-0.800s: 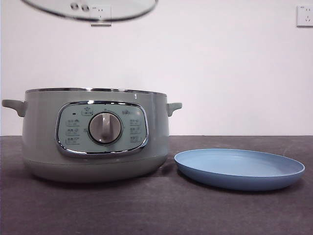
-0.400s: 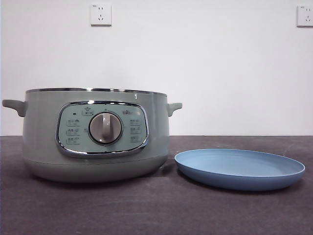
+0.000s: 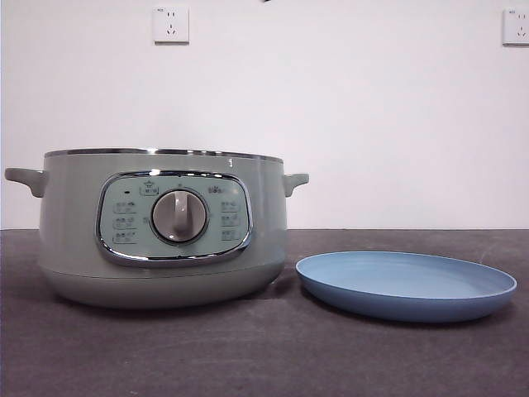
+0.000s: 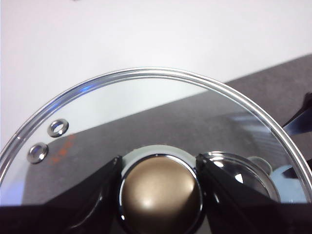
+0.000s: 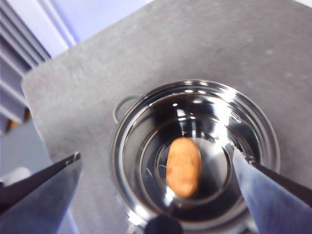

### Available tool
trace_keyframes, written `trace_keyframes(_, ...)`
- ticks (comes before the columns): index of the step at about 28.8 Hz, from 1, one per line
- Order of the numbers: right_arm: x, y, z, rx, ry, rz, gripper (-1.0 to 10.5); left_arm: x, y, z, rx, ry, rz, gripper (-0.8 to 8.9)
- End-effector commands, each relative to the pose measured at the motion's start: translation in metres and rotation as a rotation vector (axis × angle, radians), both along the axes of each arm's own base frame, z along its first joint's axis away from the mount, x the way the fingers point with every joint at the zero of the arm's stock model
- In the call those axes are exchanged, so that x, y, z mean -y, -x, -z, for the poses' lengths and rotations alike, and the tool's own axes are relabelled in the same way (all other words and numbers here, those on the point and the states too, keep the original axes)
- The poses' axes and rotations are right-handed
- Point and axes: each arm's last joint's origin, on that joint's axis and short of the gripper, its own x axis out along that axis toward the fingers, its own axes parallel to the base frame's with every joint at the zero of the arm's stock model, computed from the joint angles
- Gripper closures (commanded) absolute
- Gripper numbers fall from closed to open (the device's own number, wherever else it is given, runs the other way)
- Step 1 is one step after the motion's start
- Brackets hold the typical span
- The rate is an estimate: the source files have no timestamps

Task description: Take the potato out from the steamer,put the potato on the plate,close the lid

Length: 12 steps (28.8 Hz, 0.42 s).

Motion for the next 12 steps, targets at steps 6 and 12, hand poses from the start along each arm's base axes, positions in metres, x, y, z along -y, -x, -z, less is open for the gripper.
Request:
trace_keyframes(6, -0.049, -0.033, 0.057, -0.029, 0.164, -0.024, 4.7, -0.014, 0.025, 0.001, 0.015, -0.011, -0.023, 8.22)
trace_keyframes(12, -0.065, -0.050, 0.096, -0.094, 0.221, -0.034, 4.7, -0.014, 0.025, 0.001, 0.014, -0.010, -0.020, 8.22)
